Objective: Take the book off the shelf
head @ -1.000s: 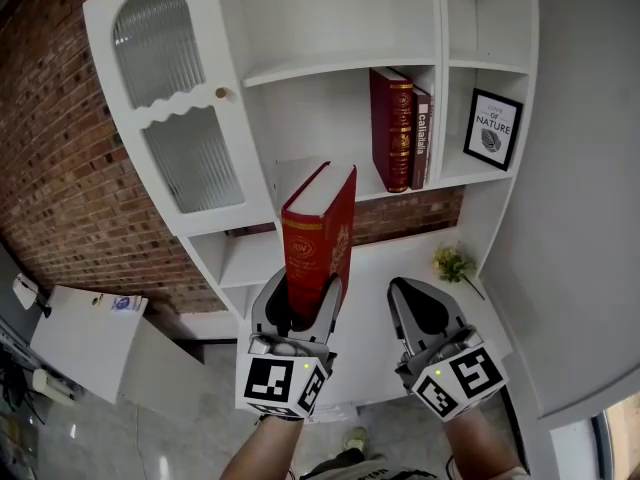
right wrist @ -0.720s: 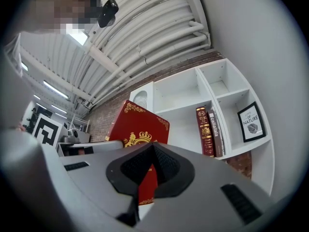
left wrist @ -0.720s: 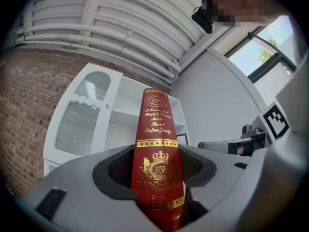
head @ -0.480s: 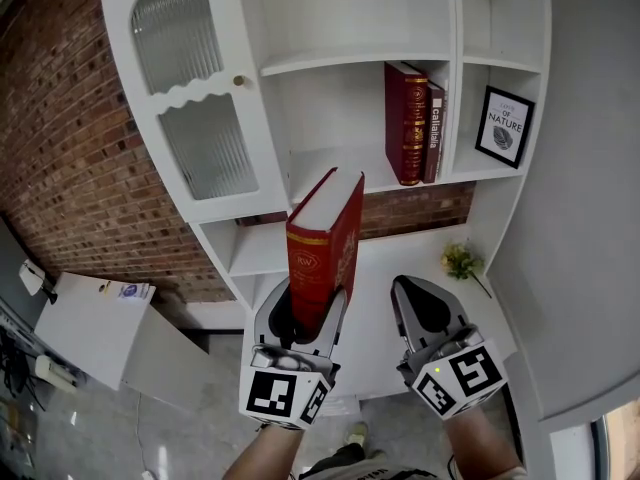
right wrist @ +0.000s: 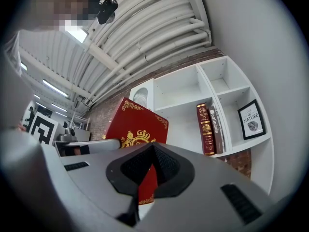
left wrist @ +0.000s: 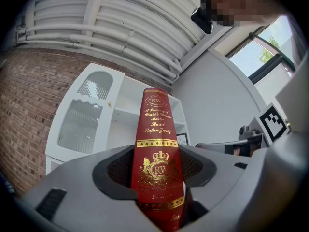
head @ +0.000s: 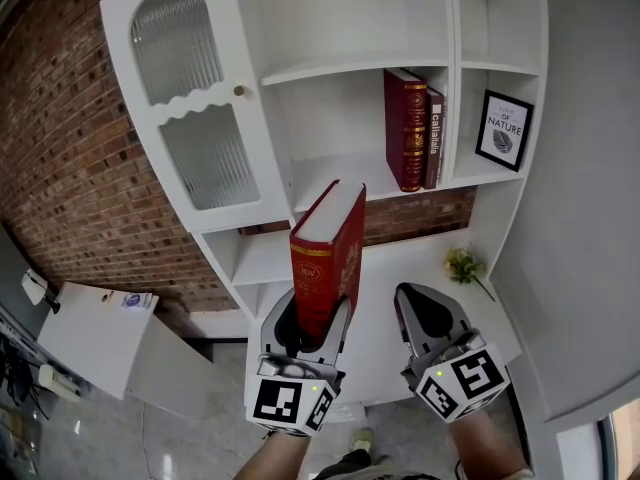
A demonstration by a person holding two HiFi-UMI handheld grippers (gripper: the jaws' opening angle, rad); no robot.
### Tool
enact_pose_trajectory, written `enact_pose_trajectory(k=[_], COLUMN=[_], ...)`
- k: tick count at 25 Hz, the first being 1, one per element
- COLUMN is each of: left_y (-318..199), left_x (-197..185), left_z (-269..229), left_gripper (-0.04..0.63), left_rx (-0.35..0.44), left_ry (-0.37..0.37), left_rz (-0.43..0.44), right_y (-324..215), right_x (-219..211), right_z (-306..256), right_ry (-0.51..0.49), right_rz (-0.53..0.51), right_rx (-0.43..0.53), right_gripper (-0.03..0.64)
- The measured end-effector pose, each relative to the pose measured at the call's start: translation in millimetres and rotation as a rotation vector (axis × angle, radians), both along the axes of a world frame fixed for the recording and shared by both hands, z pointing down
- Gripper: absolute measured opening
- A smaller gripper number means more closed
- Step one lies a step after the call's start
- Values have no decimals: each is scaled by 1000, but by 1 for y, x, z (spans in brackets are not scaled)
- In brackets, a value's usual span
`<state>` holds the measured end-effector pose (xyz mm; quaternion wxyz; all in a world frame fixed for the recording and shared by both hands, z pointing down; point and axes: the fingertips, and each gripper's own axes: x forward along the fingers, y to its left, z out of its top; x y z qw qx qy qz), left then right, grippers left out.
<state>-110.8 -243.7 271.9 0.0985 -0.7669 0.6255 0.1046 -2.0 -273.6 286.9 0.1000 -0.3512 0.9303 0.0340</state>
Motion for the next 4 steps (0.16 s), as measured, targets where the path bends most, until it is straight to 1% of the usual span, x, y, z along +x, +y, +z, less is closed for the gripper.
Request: enact_pose_trajectory(k=[4], left_y=[-3], left_x=[-2], left_z=[0], left_gripper=[259], left_rx=[1], left_ry=[3], left_rz=[0], right_y=[-4], right_x=[-2], right_z=[1], right_ry=[4], right_rz=[2], right_rx=[-1], right_gripper=[14])
